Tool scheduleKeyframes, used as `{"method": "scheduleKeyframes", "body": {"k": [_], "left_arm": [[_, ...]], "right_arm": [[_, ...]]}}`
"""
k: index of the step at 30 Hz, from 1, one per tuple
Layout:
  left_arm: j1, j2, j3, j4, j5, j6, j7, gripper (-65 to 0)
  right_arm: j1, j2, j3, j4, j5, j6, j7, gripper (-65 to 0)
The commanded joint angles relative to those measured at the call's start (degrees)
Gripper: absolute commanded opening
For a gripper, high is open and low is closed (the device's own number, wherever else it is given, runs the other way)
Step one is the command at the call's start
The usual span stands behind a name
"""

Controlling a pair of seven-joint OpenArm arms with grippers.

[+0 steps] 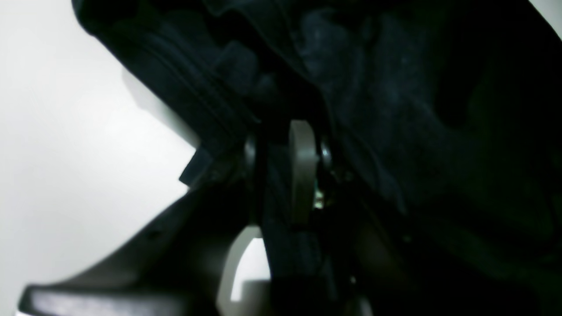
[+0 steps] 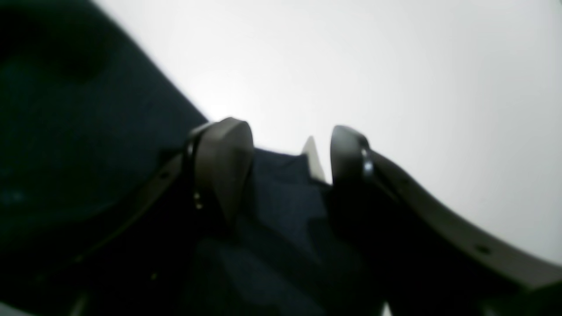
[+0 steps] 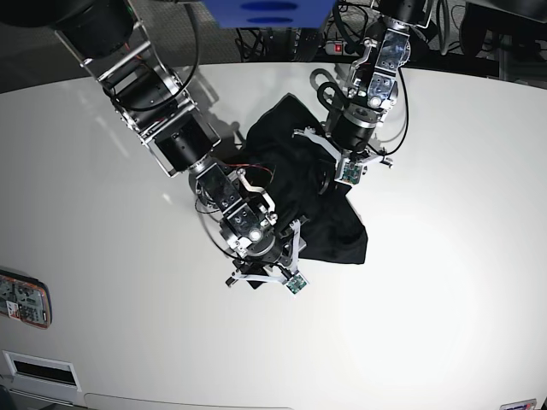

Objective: Fold the T-shirt properly
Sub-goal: 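Pull the bundle's edges apart with both grippers to flatten it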

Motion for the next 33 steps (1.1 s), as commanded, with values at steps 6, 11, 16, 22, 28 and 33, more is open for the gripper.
{"method": "scheduleKeyframes", "body": {"k": [6, 11, 16, 22, 28, 33], "left_arm": [[-2.2, -0.1, -5.4, 0.0, 0.1, -0.2, 2.5, -54.8], [-6.9, -0.1, -5.5, -3.1, 0.2, -0.2, 4.7, -54.8], [-12.0, -0.1, -5.2, -8.3, 0.2, -0.2, 5.7, -54.8], [-16.6, -0.1, -5.2, -11.1, 6.7, -0.2, 5.7, -54.8], [-19.5, 0.1, -5.0, -11.1, 15.4, -0.2, 5.5, -54.8], [-21.8, -0.1, -1.6, -11.0, 19.1, -0.3, 5.4, -54.8]], "right_arm": [[1.0, 6.8, 0.2, 5.7, -0.4, -0.3, 0.4, -34.1], [-4.0, 11.9, 0.2, 11.8, -0.4, -0.3, 0.3, -34.1], [-8.8, 13.2, 5.5, 16.2, -0.5, -0.3, 0.3, -34.1], [-18.2, 14.8, 9.0, 23.5, -0.7, -0.3, 0.3, -34.1], [-26.4, 16.2, 9.1, 32.7, -0.8, -0.3, 0.3, -34.1], [-32.7, 16.2, 9.1, 39.2, -1.2, -0.3, 0.3, -34.1]]}}
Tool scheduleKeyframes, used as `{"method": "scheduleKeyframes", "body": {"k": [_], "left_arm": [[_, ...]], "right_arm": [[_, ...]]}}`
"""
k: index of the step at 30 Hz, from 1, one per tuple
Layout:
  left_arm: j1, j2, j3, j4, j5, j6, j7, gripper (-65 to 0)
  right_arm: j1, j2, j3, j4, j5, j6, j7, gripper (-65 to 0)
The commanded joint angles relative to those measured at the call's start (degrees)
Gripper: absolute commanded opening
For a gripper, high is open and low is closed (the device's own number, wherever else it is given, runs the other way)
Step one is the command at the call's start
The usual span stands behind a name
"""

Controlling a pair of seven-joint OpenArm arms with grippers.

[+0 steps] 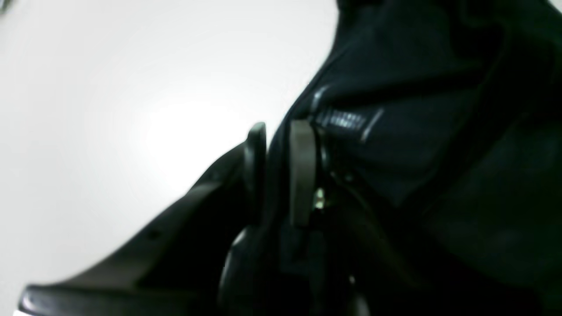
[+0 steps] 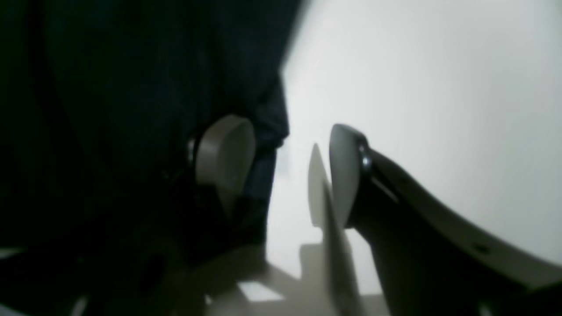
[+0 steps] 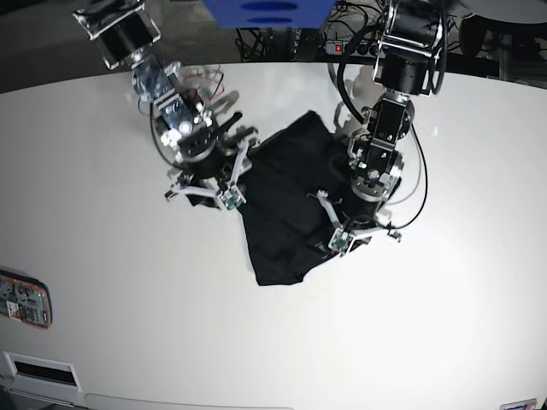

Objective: Fold the T-shirt properly
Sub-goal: 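Pull the bundle's edges apart with both grippers to flatten it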

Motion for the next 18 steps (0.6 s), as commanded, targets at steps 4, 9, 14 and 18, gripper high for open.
{"method": "scheduleKeyframes", "body": {"k": [4, 9, 14, 18], "left_arm": [[-3.3, 0.1, 1.9, 1.3, 3.3, 0.3, -1.4, -54.8], [-5.1, 0.1, 3.5, 1.4, 6.7, 0.3, -1.5, -54.8], [-7.1, 0.3, 6.9, 1.4, 8.7, 0.3, -1.6, -54.8], [-9.2, 0.4, 9.6, 1.4, 8.7, 0.3, -1.6, -54.8]], "right_arm": [[-3.1, 0.1, -0.2, 4.9, -4.6, 0.9, 0.0, -34.2], [-5.8, -0.1, -0.5, 8.7, -11.6, 0.9, 0.0, -34.2], [-10.3, -0.2, -0.6, 10.5, -13.8, 0.9, 0.0, -34.2], [-11.1, -0.2, -1.3, 10.5, -13.8, 0.9, 0.0, -34.2]]}}
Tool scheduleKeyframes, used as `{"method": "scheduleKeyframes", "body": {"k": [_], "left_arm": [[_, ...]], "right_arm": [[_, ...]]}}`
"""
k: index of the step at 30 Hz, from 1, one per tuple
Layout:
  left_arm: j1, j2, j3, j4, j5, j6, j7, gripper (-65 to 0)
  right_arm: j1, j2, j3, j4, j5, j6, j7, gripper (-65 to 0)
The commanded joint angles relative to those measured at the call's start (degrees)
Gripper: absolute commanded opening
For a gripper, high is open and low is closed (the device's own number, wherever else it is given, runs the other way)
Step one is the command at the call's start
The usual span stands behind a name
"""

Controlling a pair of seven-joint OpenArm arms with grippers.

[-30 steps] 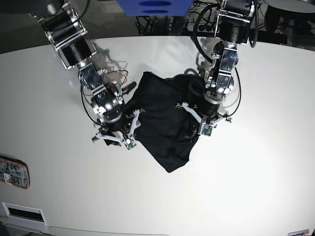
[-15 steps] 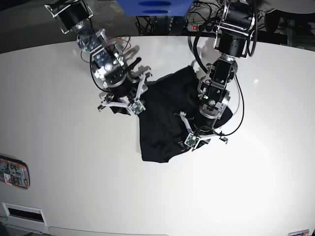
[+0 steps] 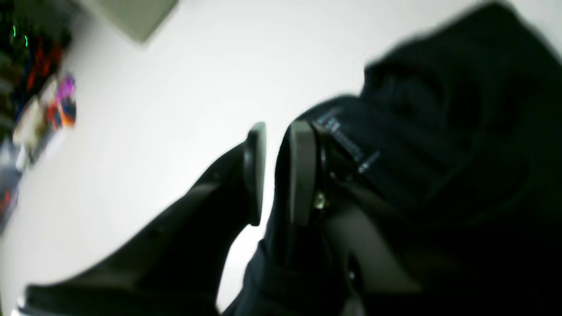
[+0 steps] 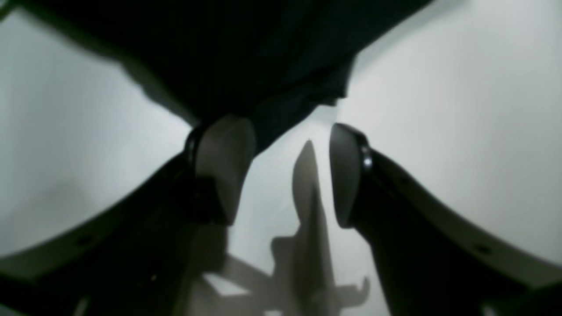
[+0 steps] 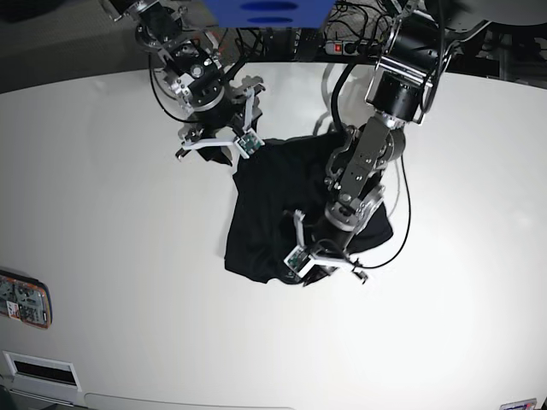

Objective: Fold the T-shirt properly
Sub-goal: 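Pull the bundle's edges apart with both grippers to flatten it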

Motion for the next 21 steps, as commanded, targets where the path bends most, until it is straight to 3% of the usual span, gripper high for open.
{"method": "scheduleKeyframes", "body": {"k": [1, 9, 13, 21], "left_arm": [[-1.7, 0.3, 0.0, 1.2, -0.2, 1.0, -1.6, -54.8], [-2.7, -0.2, 0.1, 1.2, -0.2, 0.9, -1.6, -54.8], [-2.4, -2.8, 0.1, 2.2, -0.2, 1.0, -1.6, -54.8], [6.4, -4.3, -8.5, 23.8, -0.2, 1.1, -1.6, -54.4]], "right_arm": [[0.5, 0.0, -1.1, 1.3, -0.3, -0.4, 1.3, -34.2], [0.5, 0.0, -3.5, 1.3, -0.3, -0.4, 1.2, -34.2], [0.5, 0.0, -3.5, 1.4, -0.4, -0.4, 1.2, -34.2], [0.6, 0.1, -3.6, 7.8, -0.4, -0.4, 3.0, -34.0]]}}
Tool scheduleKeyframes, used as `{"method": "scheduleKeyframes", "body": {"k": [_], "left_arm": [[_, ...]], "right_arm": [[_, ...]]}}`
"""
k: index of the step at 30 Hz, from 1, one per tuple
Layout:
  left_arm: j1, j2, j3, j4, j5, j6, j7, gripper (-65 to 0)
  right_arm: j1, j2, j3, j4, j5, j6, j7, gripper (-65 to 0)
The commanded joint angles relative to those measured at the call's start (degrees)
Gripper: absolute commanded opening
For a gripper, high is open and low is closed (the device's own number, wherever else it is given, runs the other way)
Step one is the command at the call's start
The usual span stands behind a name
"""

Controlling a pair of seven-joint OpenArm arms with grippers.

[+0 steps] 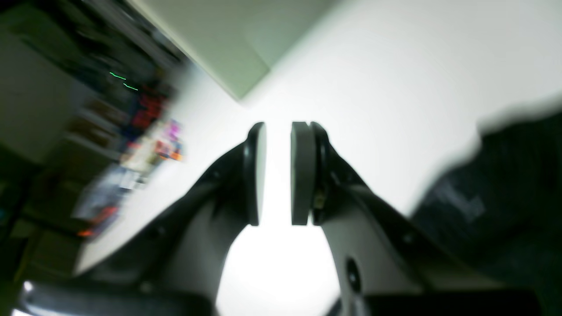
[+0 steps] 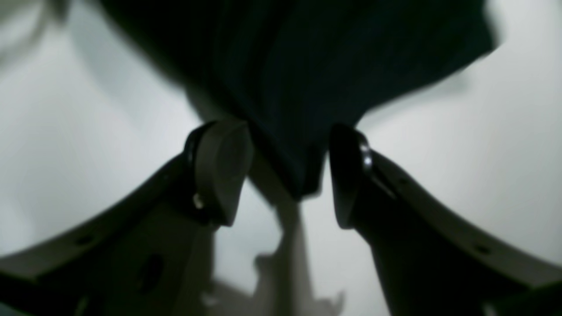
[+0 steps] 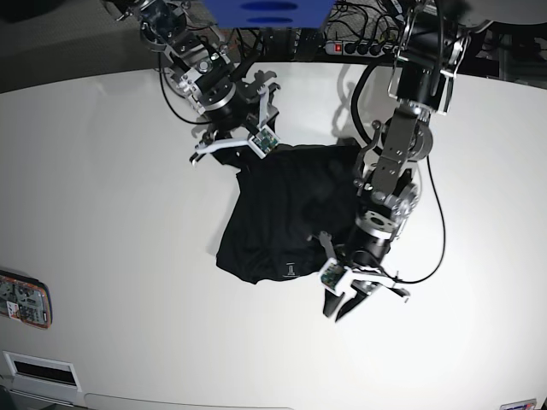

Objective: Fold the T-shirt properly

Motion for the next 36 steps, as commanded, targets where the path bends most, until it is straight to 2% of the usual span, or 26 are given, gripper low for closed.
{"method": "scheduleKeyframes", "body": {"k": [1, 4, 8, 12, 16, 18, 23, 25, 28, 30, 36], "left_arm": [[1.3, -0.1, -2.0, 3.8, -0.1, 0.6, -0.9, -54.4], [6.6, -0.2, -7.4, 10.9, -0.1, 0.6, -1.6, -54.3], [15.2, -0.4, -14.4, 15.7, -0.1, 0.5, -9.4, -53.4], [24.7, -4.2, -20.4, 16.5, -0.6, 0.6, -17.8, -42.4], [37.1, -5.2, -27.5, 16.5, -0.6, 0.6, -27.4, -32.5], [41.0, -4.6, -30.2, 15.2, -0.7, 0.6, -31.5, -30.0], [48.1, -0.7, -34.6, 9.7, -0.7, 0.7, -43.8, -29.6], [50.9, 0.9, -37.3, 5.8, -0.7, 0.7, -50.7, -29.6], [52.3, 1.4, -40.3, -0.7, -0.5, 0.7, -60.8, -29.6], [53.1, 1.0, -41.8, -2.3, -0.1, 0.7, -60.5, -29.6], [58.1, -3.5, -42.4, -3.2, -0.1, 0.7, -60.7, -29.6]], "right_arm": [[0.1, 0.0, 0.1, 2.1, -0.2, -0.5, 2.7, -34.0], [0.0, 0.9, 2.1, 3.0, -0.3, -0.5, 7.8, -33.9], [-0.1, 3.9, 6.4, 3.1, -0.3, -0.5, 16.1, -33.8], [-0.3, 5.9, 13.3, 3.0, -0.3, -0.5, 25.7, -33.7], [-7.7, 5.7, 25.1, 3.0, -0.1, -0.6, 35.4, -33.7], [-10.0, 5.4, 31.2, 2.8, 0.0, -0.6, 39.9, -33.7], [-13.4, 0.7, 43.4, 2.6, 0.0, -0.6, 50.2, -33.7], [-17.7, 0.6, 47.6, 2.3, 0.1, -0.6, 54.4, -33.8], [-21.3, 0.6, 52.0, 1.1, 0.1, -0.6, 59.4, -33.8], [-23.0, 0.6, 54.5, 0.1, 0.1, -0.6, 62.4, -33.8], [-30.0, 0.3, 59.8, -2.1, 0.1, -0.6, 69.3, -33.8]]}}
